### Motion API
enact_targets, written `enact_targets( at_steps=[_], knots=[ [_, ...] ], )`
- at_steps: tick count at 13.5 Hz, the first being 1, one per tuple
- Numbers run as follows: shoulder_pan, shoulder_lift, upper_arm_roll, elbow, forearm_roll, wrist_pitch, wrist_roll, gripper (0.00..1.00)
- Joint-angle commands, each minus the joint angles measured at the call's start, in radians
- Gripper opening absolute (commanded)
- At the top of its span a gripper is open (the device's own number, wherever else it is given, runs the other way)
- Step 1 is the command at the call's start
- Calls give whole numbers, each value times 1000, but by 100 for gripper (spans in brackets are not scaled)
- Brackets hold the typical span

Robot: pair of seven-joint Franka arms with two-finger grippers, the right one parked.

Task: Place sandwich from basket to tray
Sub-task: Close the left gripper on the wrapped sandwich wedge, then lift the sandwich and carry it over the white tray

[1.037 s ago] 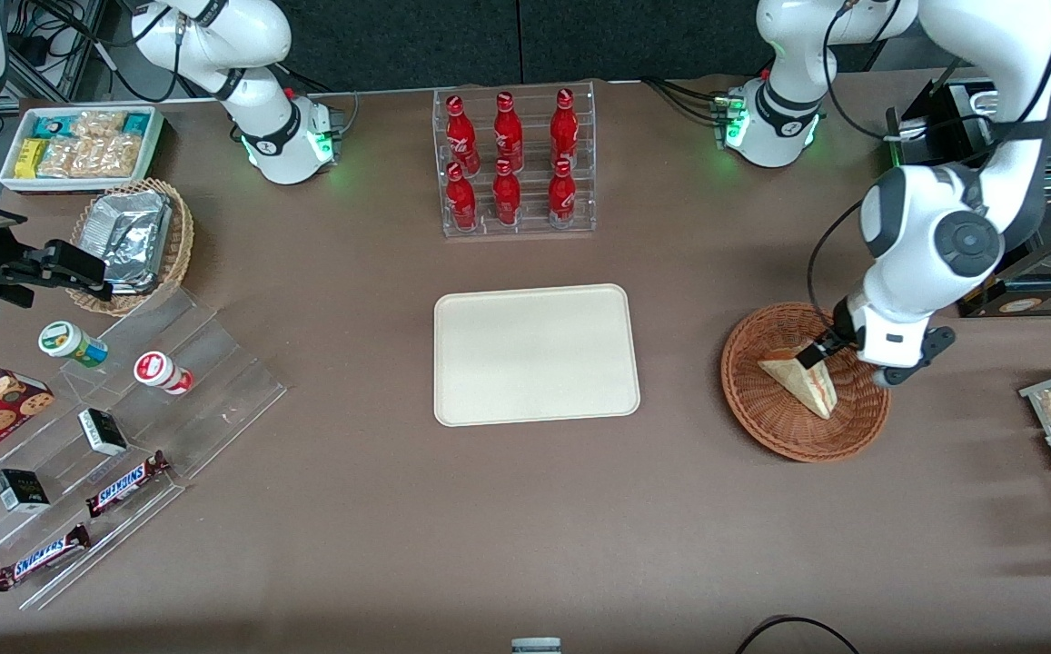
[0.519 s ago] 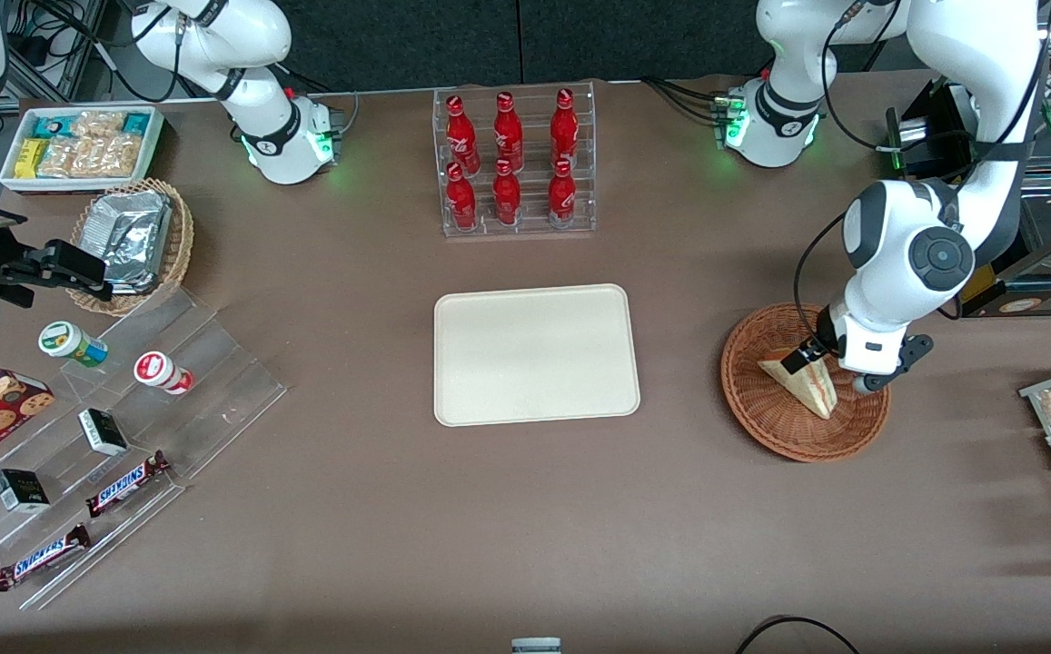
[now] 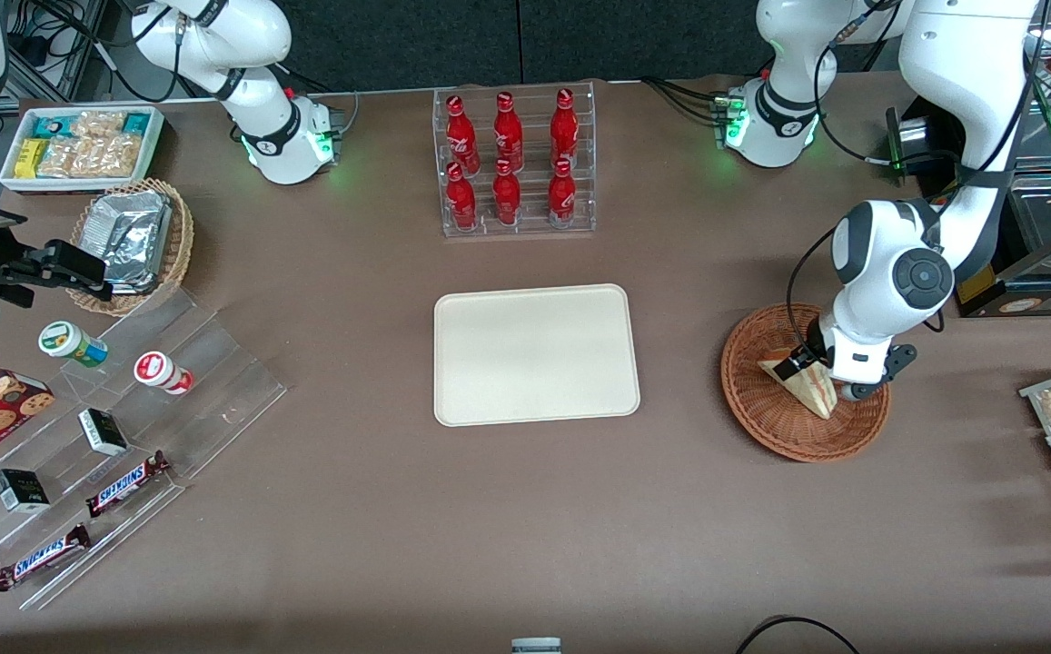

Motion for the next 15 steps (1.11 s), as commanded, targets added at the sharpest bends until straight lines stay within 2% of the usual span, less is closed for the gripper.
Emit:
enact_targets(
  at_steps=[1,3,4,7,10,13,15],
  knots=[
    [-1,-6,3,-6,14,19,-40,19],
    [0,-14,4,-3,14,14,-40,2],
    [2,-18,4,-1,14,11,-40,0],
    [2,-55,3,22,14,-64,-40,0],
    [-15,-115,-8,130,19,-304,-37,0],
    [-139,-121,-17,311,19,-570,-38,0],
    [-226,-120,-19,353,14,-612,-23,3]
  ],
)
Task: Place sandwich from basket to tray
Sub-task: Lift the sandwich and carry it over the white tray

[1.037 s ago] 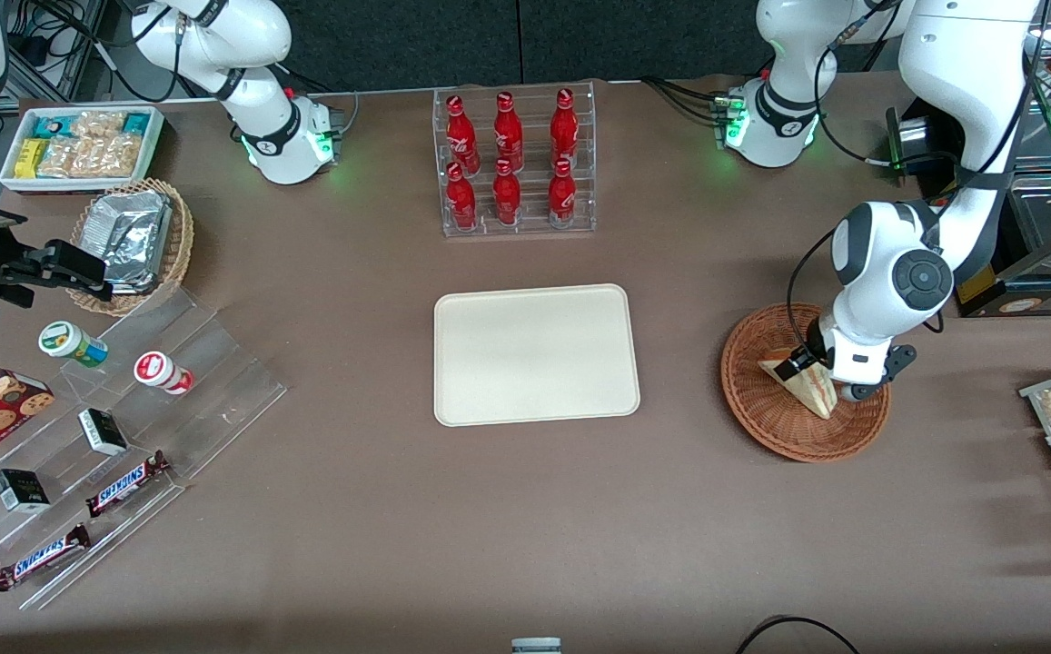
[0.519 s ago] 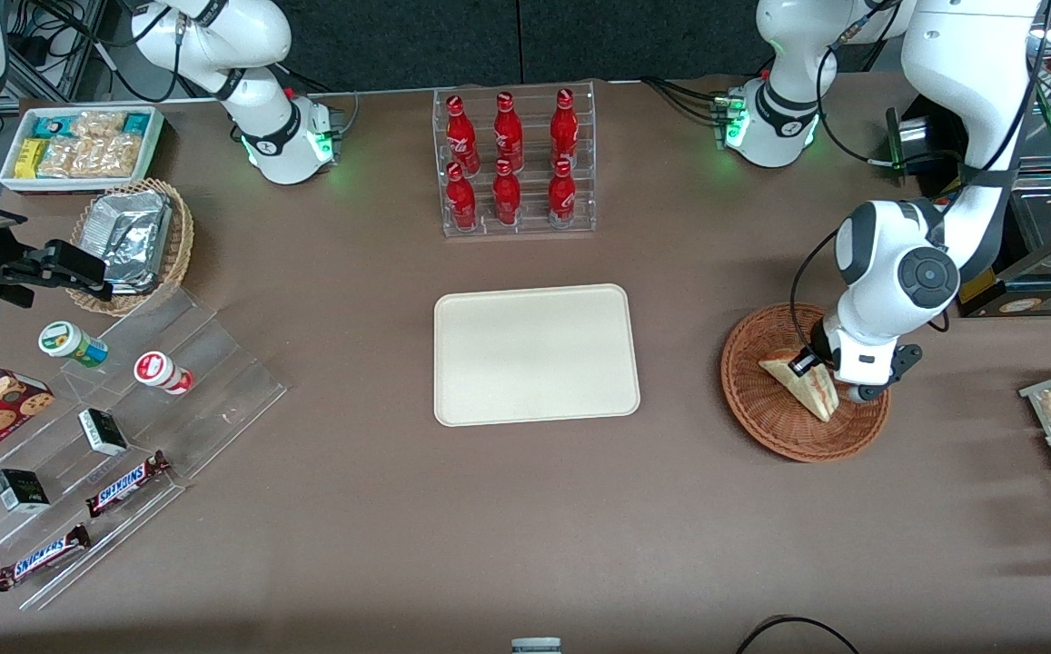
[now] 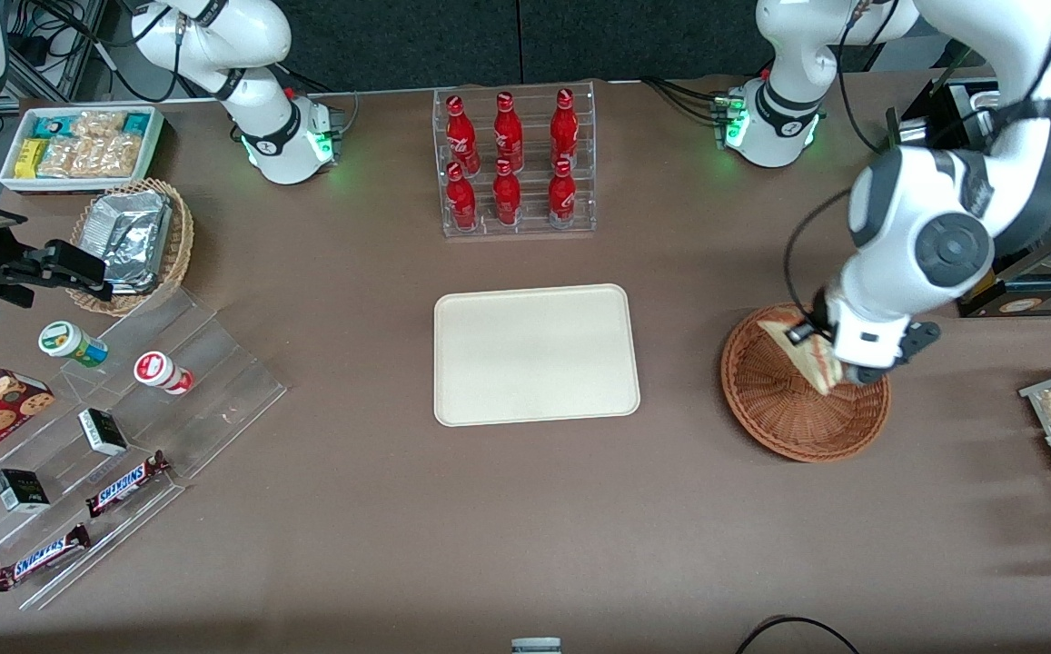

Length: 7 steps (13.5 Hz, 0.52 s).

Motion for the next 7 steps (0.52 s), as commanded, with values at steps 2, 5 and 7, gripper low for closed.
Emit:
enact_targets(
  at_steps=[2,5,7],
  knots=[
    [-198,37,5,84,4,-42,-19,3],
    [-325,135,5,182,-3,-38,-25,3],
    [-411,252,5,287,-1,-35,-69,3]
  ],
)
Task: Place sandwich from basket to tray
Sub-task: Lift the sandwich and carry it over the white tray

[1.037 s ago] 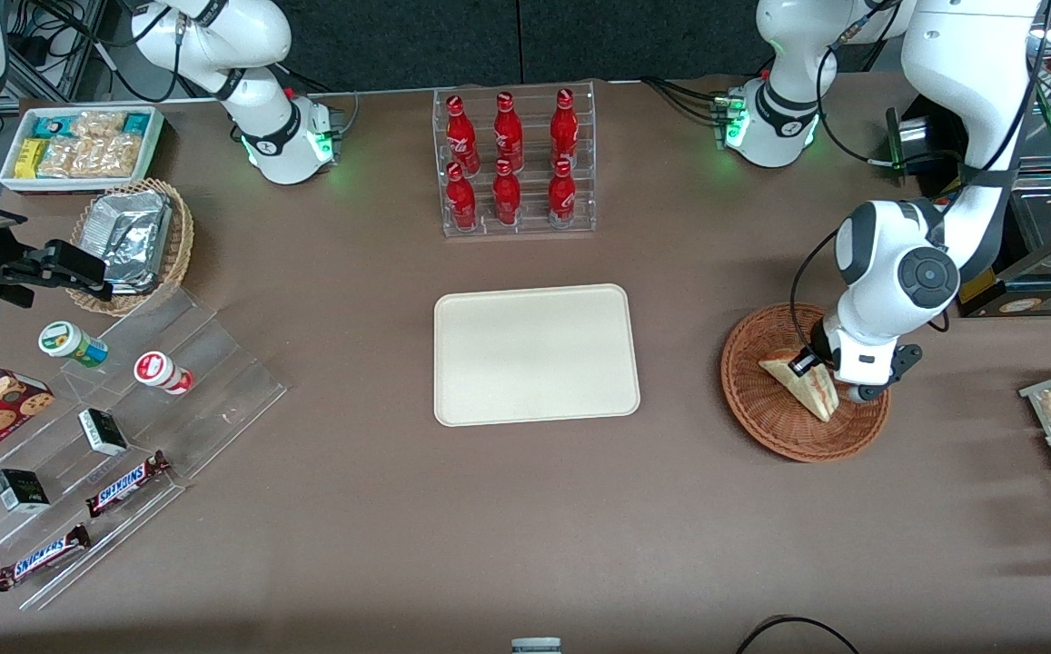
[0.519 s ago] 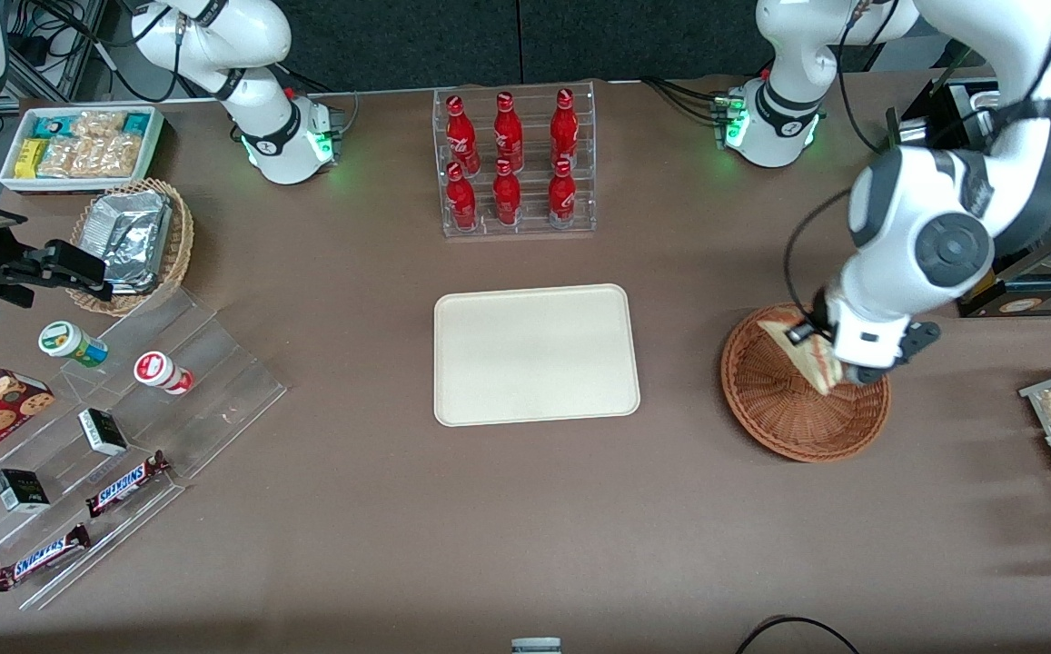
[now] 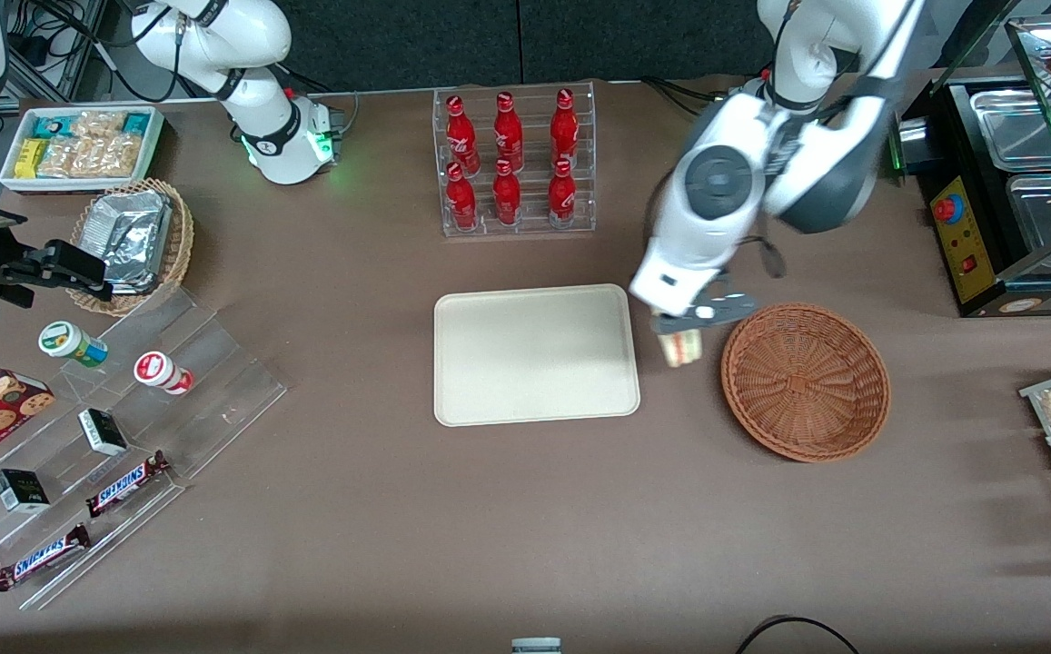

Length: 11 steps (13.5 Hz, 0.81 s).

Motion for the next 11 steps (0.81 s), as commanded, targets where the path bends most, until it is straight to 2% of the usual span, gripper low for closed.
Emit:
enact_targets(
  at_steps=[1,5,11],
  knots=[
    [-114,200,17,196,8,-12,-72,3],
    [-224,400,17,374,5,52,-85,3],
    [-280,487,19,369,18,213,-102,3]
  ],
)
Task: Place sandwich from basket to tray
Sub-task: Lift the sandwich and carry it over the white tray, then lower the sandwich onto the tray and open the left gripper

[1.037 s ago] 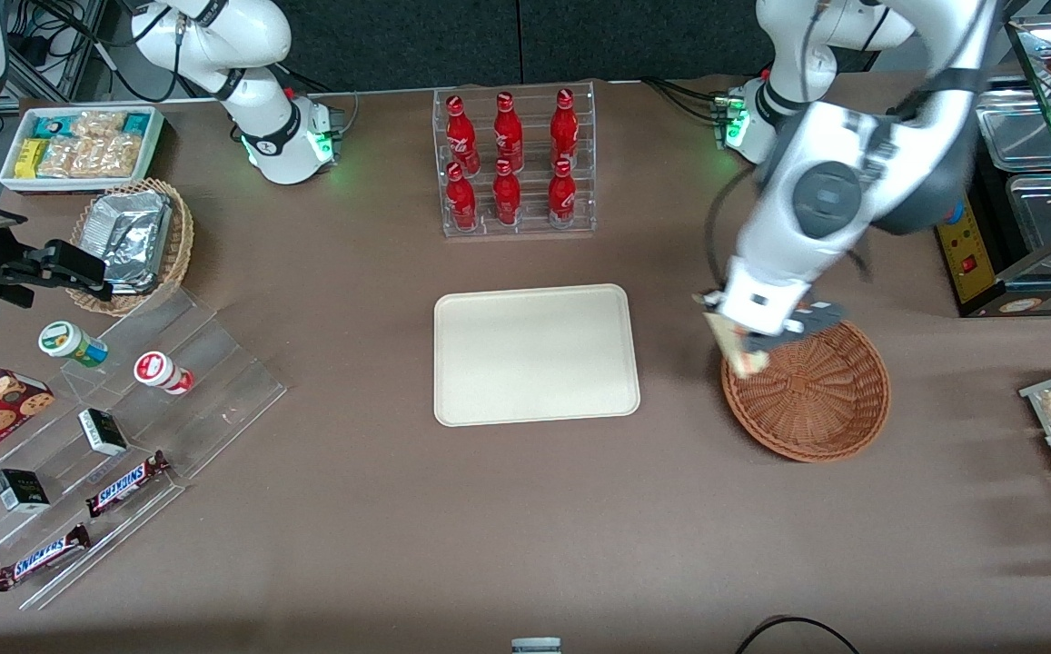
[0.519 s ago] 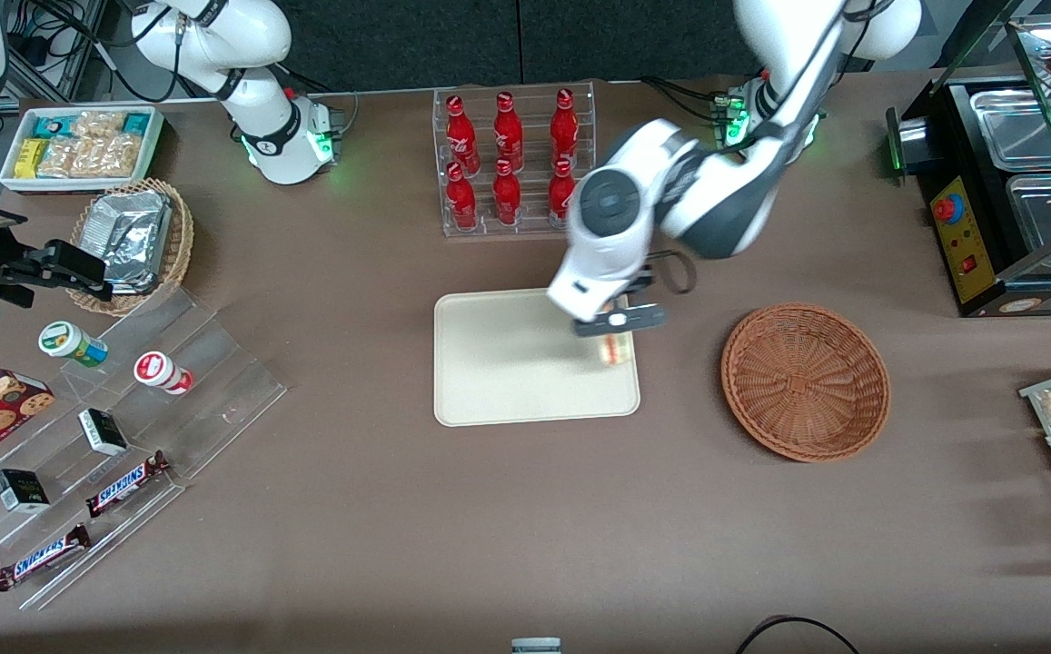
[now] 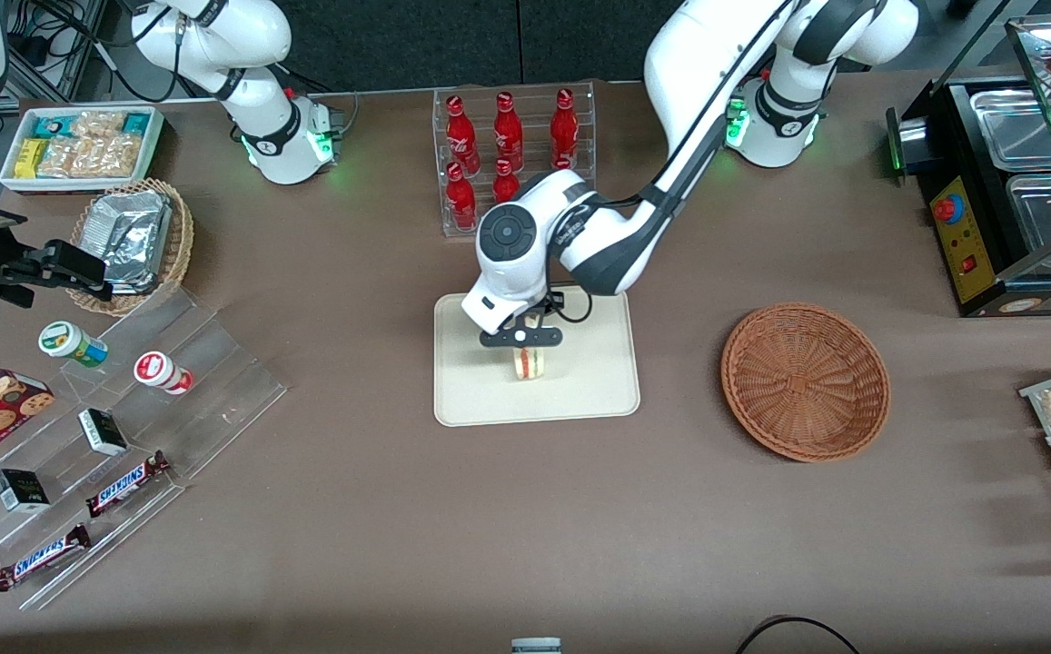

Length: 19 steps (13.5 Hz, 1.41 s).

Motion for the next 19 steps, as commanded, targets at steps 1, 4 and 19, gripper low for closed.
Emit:
enact_targets(
  at_steps=[1,4,19],
  knots=[
    [-19,27,16,25,17,21,-19,3],
    [-24,46,18,20,17,20,-21,3],
    [5,-145,77,33,0,-251,-93,100]
  ],
)
